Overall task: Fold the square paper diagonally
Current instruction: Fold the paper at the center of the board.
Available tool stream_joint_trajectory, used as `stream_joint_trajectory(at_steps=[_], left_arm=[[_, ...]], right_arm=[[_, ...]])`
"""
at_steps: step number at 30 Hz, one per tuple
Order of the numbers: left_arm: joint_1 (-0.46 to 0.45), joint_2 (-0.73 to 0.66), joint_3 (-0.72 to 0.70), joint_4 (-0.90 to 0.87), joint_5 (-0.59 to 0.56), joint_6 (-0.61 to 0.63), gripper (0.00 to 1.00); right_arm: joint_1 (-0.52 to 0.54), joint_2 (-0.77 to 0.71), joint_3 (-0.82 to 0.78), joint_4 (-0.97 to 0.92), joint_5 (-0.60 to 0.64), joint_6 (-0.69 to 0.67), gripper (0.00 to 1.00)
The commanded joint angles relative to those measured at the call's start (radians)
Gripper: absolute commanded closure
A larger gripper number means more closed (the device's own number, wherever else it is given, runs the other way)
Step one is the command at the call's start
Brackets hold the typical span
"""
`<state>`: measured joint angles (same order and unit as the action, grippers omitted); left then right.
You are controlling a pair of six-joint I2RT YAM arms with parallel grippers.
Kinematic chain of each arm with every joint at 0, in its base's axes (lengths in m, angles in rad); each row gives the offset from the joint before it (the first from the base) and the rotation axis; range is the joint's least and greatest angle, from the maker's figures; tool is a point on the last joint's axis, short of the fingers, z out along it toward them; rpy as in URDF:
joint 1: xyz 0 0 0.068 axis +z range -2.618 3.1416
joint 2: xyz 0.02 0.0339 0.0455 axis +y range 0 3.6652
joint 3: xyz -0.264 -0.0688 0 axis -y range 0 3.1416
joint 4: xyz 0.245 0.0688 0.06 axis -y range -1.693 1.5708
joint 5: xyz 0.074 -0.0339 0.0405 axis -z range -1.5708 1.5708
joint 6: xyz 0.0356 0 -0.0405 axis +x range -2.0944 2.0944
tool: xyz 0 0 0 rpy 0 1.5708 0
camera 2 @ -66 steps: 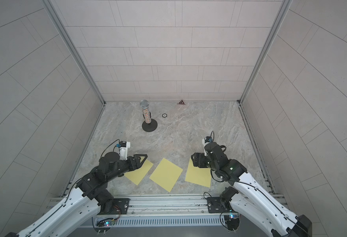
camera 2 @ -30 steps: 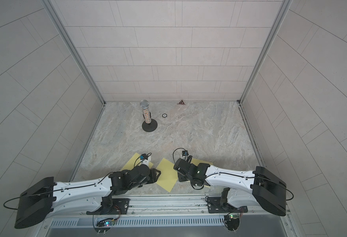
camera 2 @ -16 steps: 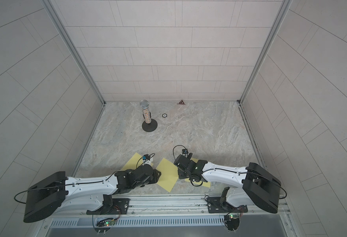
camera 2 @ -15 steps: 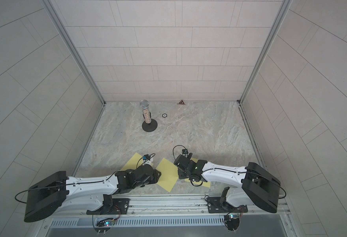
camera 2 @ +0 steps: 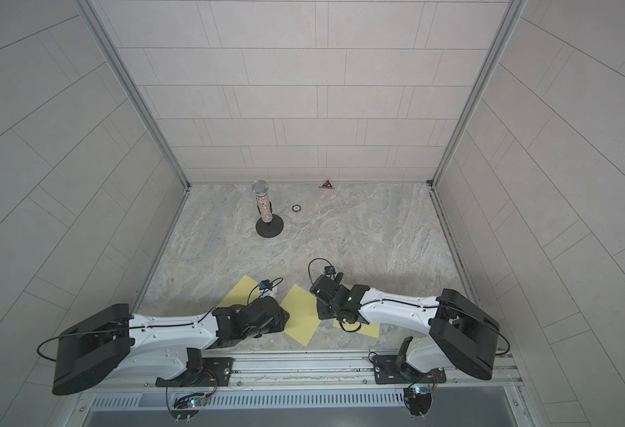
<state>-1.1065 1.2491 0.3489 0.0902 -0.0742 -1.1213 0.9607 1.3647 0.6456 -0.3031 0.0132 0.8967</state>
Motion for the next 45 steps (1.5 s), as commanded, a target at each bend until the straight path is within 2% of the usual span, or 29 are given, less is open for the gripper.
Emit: stream_joint_trajectory(at_steps=[1,16,25,34,42,45], left_arm=[[0.004,0.007,-0.018,-0.039,-0.015,-0.007,0.79],[0.005,-0.009,-0.046,-0.059,-0.033,-0.028,0.79],[0.004,-0.001,-0.051,-0.056,-0.053,-0.043,0.79],[0.005,0.013,-0.082,-0.045,-0.065,-0.064,0.79],[0.007,0.01,-0.09,-0.046,-0.07,-0.074,0.79],[0.007,0.009,-0.092,-0.046,-0.072,-0.077,0.79]], right_arm=[[-0.005,0.017,0.017,-0.013,0.011,-0.011,0.63],[-0.007,0.085,0.019,-0.003,0.001,0.004,0.64],[-0.008,0.115,-0.008,0.084,-0.052,0.033,0.62],[-0.008,0.113,-0.074,0.238,-0.126,0.085,0.58],[-0.036,0.089,-0.179,0.574,-0.254,0.166,0.54],[-0.042,0.082,-0.183,0.639,-0.276,0.172,0.53]])
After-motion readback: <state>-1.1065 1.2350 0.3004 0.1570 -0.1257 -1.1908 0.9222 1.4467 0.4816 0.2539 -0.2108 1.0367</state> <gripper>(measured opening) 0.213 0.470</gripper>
